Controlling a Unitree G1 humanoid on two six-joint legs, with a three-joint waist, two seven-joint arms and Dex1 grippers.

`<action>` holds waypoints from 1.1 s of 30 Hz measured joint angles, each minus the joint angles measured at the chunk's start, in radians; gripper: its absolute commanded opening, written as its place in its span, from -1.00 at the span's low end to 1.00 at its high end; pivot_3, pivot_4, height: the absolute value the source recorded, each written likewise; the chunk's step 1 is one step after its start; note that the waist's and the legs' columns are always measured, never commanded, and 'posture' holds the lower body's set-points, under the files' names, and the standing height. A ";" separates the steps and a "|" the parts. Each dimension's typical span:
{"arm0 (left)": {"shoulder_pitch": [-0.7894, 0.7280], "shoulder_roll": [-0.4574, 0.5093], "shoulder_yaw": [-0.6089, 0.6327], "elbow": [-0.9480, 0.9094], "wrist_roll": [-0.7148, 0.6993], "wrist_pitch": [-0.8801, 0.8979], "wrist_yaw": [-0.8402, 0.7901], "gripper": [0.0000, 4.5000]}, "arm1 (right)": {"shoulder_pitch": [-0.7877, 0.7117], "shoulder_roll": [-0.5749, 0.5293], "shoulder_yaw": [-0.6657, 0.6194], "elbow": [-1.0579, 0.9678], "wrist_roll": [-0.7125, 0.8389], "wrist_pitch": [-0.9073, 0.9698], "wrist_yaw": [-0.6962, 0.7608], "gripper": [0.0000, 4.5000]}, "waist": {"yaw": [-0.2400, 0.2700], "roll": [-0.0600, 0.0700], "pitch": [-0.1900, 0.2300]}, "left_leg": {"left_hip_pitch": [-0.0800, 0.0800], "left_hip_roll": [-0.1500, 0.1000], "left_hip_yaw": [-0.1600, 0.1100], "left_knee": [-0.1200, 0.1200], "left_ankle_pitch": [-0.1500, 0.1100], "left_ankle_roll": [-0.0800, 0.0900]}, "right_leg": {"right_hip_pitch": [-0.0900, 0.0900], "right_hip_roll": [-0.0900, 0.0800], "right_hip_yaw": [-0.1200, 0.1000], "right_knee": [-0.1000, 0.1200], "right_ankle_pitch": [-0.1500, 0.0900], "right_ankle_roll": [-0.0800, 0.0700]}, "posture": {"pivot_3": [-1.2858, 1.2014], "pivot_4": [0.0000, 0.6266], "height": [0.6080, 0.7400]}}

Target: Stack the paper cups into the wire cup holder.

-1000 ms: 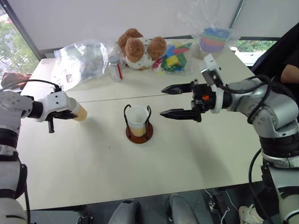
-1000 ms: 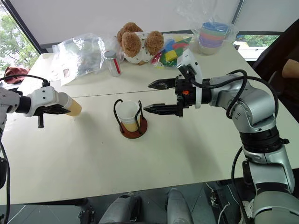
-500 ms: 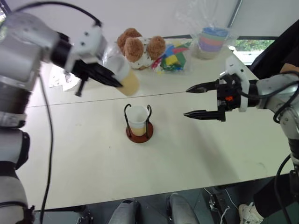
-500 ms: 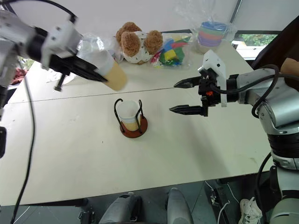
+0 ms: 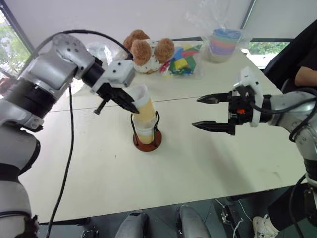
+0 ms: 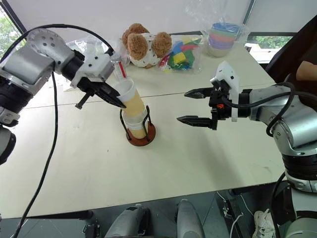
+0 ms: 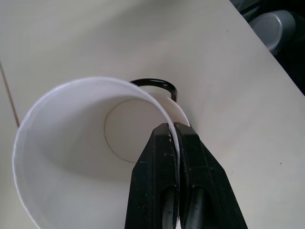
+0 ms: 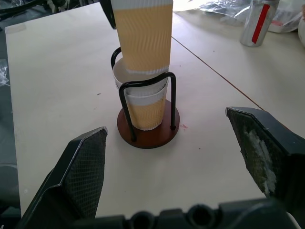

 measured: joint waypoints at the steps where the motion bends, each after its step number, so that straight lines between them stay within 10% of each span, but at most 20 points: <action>1: -0.014 0.006 -0.017 -0.002 -0.011 -0.008 0.000 -0.99 | 0.003 0.001 0.000 0.000 0.000 0.000 -0.002 0.95 | 0.000 0.000 0.000 | 0.000 0.000 0.000 0.000 0.000 0.000 | 0.000 0.000 0.000 0.000 0.000 0.000 | 0.03 -0.52 1.00; 6: -0.054 0.026 -0.069 -0.008 -0.045 -0.027 0.000 -0.99 | 0.009 0.009 0.000 0.000 0.001 0.000 -0.018 0.95 | 0.000 0.000 0.000 | 0.000 0.000 0.000 0.000 0.000 0.001 | 0.000 0.000 0.000 0.000 0.000 0.000 | 0.03 -0.52 1.00; 14: -0.055 0.026 -0.124 -0.010 -0.080 -0.032 0.000 0.43 | 0.008 0.021 0.000 0.002 0.001 -0.006 -0.022 0.95 | 0.000 0.000 0.000 | 0.000 0.000 0.000 0.000 0.000 0.001 | 0.000 0.000 0.000 0.000 0.000 0.000 | 0.03 -0.52 1.00; 18: -0.055 -0.004 -0.075 0.037 -0.071 -0.022 0.000 0.43 | 0.008 0.039 0.001 0.015 -0.001 -0.007 -0.026 0.95 | 0.002 0.000 0.000 | 0.000 0.000 0.000 0.001 0.000 0.001 | 0.000 0.000 0.000 0.000 0.000 0.000 | 0.03 -0.52 1.00; 23: 0.004 -0.022 0.245 0.103 -0.067 0.138 0.073 0.43 | 0.006 0.062 0.008 0.073 -0.051 -0.046 -0.057 0.95 | -0.007 0.001 -0.001 | 0.001 0.000 0.002 0.000 -0.001 0.002 | 0.000 0.000 0.001 0.001 0.000 0.000 | 0.03 -0.52 1.00; 33: 1.044 0.088 1.019 -0.562 -0.212 0.521 0.725 0.43 | 0.069 0.174 0.006 0.302 -0.157 -0.156 -0.151 0.95 | -0.024 0.000 -0.001 | 0.005 0.000 0.002 0.000 0.000 0.000 | -0.002 -0.002 0.009 0.003 0.001 -0.001 | 0.03 -0.52 1.00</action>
